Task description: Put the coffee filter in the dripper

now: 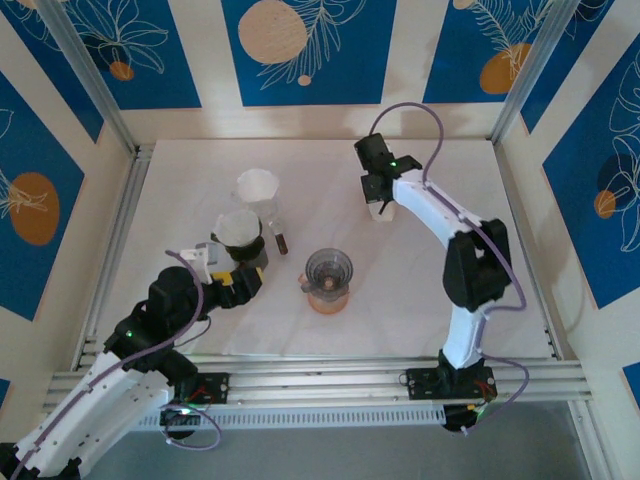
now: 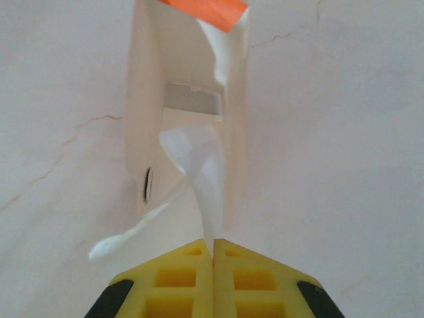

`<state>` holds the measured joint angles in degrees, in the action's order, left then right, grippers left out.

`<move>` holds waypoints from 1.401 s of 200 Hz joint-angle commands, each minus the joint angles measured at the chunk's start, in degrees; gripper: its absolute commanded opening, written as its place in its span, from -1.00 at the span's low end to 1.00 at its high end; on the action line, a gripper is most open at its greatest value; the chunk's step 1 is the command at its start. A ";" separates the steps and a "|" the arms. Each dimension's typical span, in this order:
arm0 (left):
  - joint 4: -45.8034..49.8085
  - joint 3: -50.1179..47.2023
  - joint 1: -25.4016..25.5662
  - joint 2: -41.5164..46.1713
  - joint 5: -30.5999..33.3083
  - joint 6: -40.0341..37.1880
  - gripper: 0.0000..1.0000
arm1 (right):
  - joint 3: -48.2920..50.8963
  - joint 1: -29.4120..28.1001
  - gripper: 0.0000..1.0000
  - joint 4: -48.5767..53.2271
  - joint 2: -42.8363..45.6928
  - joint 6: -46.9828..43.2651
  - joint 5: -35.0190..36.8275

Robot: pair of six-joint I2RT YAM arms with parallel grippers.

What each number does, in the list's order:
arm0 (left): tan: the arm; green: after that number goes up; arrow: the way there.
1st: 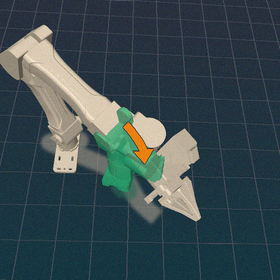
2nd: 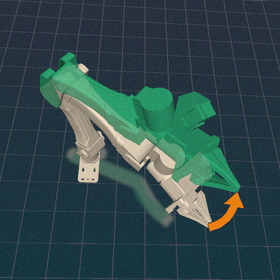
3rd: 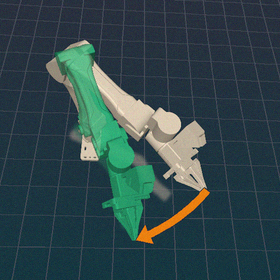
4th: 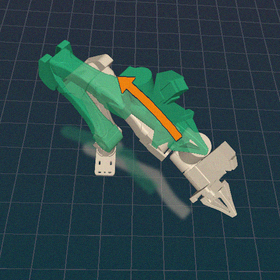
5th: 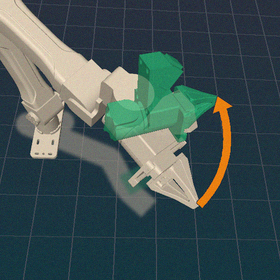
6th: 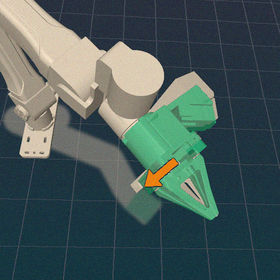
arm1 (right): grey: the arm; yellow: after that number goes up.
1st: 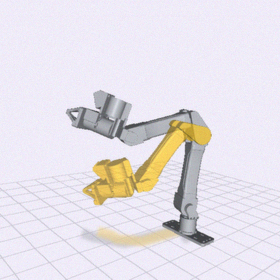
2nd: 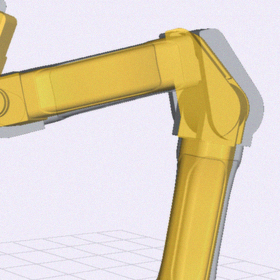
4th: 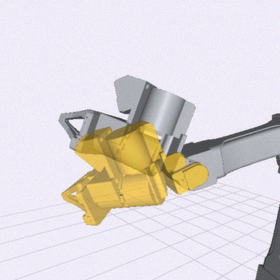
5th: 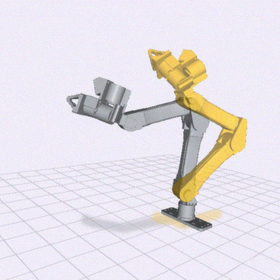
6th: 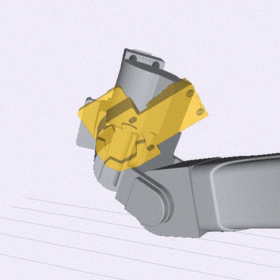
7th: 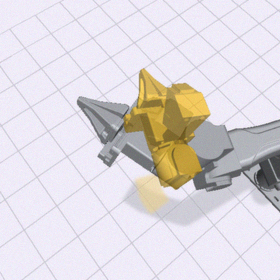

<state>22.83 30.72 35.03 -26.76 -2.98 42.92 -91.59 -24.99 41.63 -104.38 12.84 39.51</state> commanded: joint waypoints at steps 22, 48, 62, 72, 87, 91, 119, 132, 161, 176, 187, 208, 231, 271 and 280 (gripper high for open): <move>-1.29 1.97 -0.60 1.02 -3.34 0.13 1.00 | 6.50 -7.20 -1.00 5.62 16.31 5.52 2.36; -0.47 2.09 -0.62 3.24 -3.69 0.58 1.00 | 7.39 -13.91 -1.00 11.28 25.75 8.79 1.34; 0.23 1.98 -0.64 4.27 -3.78 0.62 1.00 | 5.98 -17.17 -1.00 15.82 29.25 11.91 -2.18; 0.66 1.86 -0.65 4.96 -3.79 0.68 1.00 | 4.68 -18.88 -1.00 18.96 31.07 14.59 -5.85; 1.09 1.49 -0.58 5.82 -3.87 0.90 1.00 | 2.99 -20.50 -1.00 22.87 32.60 18.65 -12.54; 1.08 1.30 -0.63 6.07 -3.90 0.95 1.00 | 2.40 -20.76 -1.00 24.03 32.78 19.71 -14.36; 0.96 0.59 -0.58 7.12 -4.05 1.51 1.00 | -0.46 -21.71 -1.00 29.29 32.85 26.79 -26.13; 0.65 0.37 -0.62 7.17 -4.27 1.68 1.00 | -0.93 -21.93 -1.00 30.49 32.53 29.80 -30.75; 0.13 0.12 -0.60 6.98 -4.75 1.86 1.00 | -0.65 -22.08 -1.00 30.57 30.99 34.74 -35.95; 0.12 0.13 -0.57 6.92 -4.84 1.85 1.00 | -0.49 -20.99 -1.00 30.47 29.33 35.79 -37.42; 0.08 0.04 -0.57 6.98 -4.97 1.82 1.00 | 0.29 -19.86 -1.00 29.58 28.28 36.72 -39.45; -0.45 -0.07 -0.65 6.55 -5.48 1.75 1.00 | 1.70 -18.58 -1.00 28.55 26.28 37.68 -40.74; -1.71 0.04 -0.64 5.24 -6.63 1.50 1.00 | 1.29 -17.32 -1.00 30.20 23.45 36.59 -39.77; -6.13 2.20 -0.50 -1.33 -11.67 -2.92 0.87 | 1.16 -14.73 -1.00 31.36 20.92 33.67 -37.10; -7.28 2.90 -0.46 -3.44 -12.87 -4.36 0.79 | 0.78 -14.69 -1.00 31.70 20.08 32.65 -35.83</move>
<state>20.60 30.83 35.03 -26.50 -10.76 42.83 -90.56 -40.27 70.70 -83.18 47.90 2.15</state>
